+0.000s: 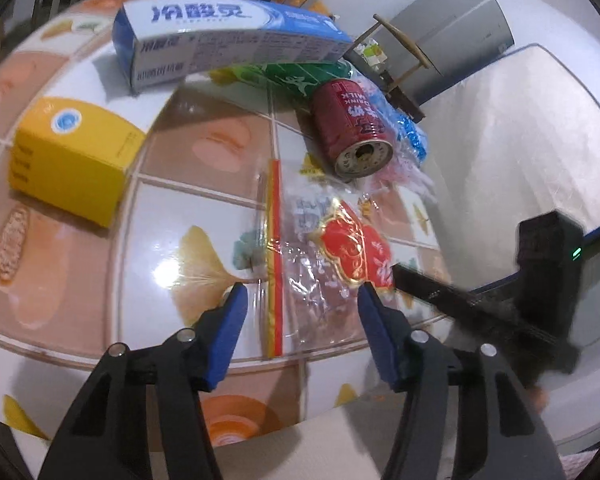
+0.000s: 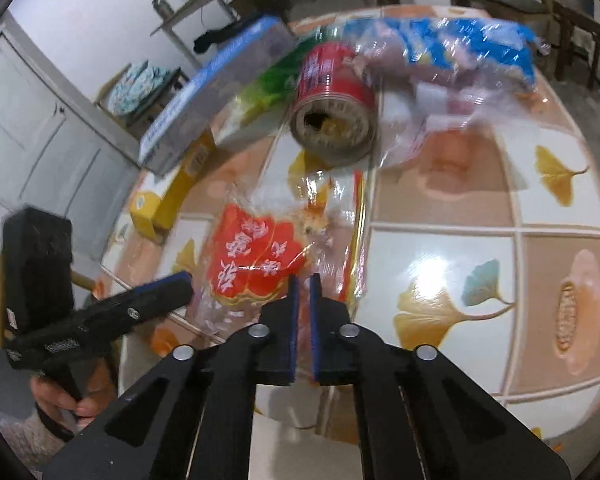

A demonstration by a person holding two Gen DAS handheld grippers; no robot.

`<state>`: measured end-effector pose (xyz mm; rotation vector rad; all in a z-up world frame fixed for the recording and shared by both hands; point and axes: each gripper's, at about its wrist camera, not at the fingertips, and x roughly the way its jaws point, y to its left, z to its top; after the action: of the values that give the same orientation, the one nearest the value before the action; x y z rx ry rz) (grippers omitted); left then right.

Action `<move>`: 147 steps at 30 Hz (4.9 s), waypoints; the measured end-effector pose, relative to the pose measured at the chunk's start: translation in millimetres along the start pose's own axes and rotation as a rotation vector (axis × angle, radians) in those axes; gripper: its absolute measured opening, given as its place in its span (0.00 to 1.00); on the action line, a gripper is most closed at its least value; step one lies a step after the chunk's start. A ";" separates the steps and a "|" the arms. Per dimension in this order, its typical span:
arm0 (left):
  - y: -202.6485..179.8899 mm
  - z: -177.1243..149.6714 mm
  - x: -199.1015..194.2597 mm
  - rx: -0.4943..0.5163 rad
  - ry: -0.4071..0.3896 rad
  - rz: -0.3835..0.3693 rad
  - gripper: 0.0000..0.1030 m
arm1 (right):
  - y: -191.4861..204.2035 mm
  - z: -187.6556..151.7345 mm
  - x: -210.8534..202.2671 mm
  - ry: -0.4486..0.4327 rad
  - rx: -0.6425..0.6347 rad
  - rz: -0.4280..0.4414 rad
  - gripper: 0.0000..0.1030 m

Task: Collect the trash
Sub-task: 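Grasp the red-printed snack bag with the left tool while the right tool holds the clear bag, then lift the red-printed bag with the left tool while the right tool holds the clear bag, then carry both bags to the blue wastebasket and open both tools over it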

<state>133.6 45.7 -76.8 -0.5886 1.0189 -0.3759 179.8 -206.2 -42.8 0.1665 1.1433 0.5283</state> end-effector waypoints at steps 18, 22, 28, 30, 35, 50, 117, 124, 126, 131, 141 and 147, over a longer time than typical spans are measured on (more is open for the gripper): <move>26.5 15.2 7.3 -0.215 -0.058 -0.248 0.53 | -6.8 -3.3 11.6 0.035 -0.046 0.053 0.00; 2.1 18.5 20.2 -0.078 -0.013 -0.116 0.53 | -5.9 -4.8 10.7 0.028 -0.063 0.050 0.00; -7.7 17.7 18.4 -0.001 -0.027 -0.089 0.40 | -9.2 -7.8 9.7 0.017 -0.057 0.077 0.00; -10.3 17.9 16.9 0.022 -0.030 -0.069 0.34 | -11.8 -8.6 8.5 0.013 -0.051 0.090 0.00; -26.5 11.6 13.1 0.145 -0.053 0.050 0.27 | -20.2 -10.3 6.4 0.008 -0.025 0.113 0.00; -34.0 -8.2 11.4 0.326 -0.058 0.262 0.11 | -65.5 1.3 -103.4 -0.262 -0.022 -0.111 0.58; -182.7 -2.0 -7.4 0.499 -0.105 -0.075 0.05 | -214.6 -119.9 -222.7 -0.523 0.809 0.176 0.12; -298.4 -6.8 120.9 0.662 0.177 -0.157 0.05 | -291.0 -185.0 -230.3 -0.593 0.997 0.010 0.12; -322.7 -16.6 165.6 0.679 0.268 -0.142 0.05 | -311.0 -195.5 -222.6 -0.588 1.045 -0.009 0.12; -378.0 -49.4 283.9 0.730 0.450 -0.076 0.05 | -362.8 -213.7 -194.7 -0.547 1.155 -0.057 0.13; -412.6 -86.0 441.8 0.643 0.618 -0.023 0.17 | -467.1 -215.3 -161.4 -0.489 1.251 -0.119 0.19; -399.8 -107.4 485.1 0.587 0.692 0.024 0.67 | -511.7 -225.8 -125.3 -0.428 1.326 -0.146 0.44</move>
<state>263.7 -565.9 -202.2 0.1079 1.4861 -0.8542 99.2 -740.8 -233.1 1.2600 0.9066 -0.4615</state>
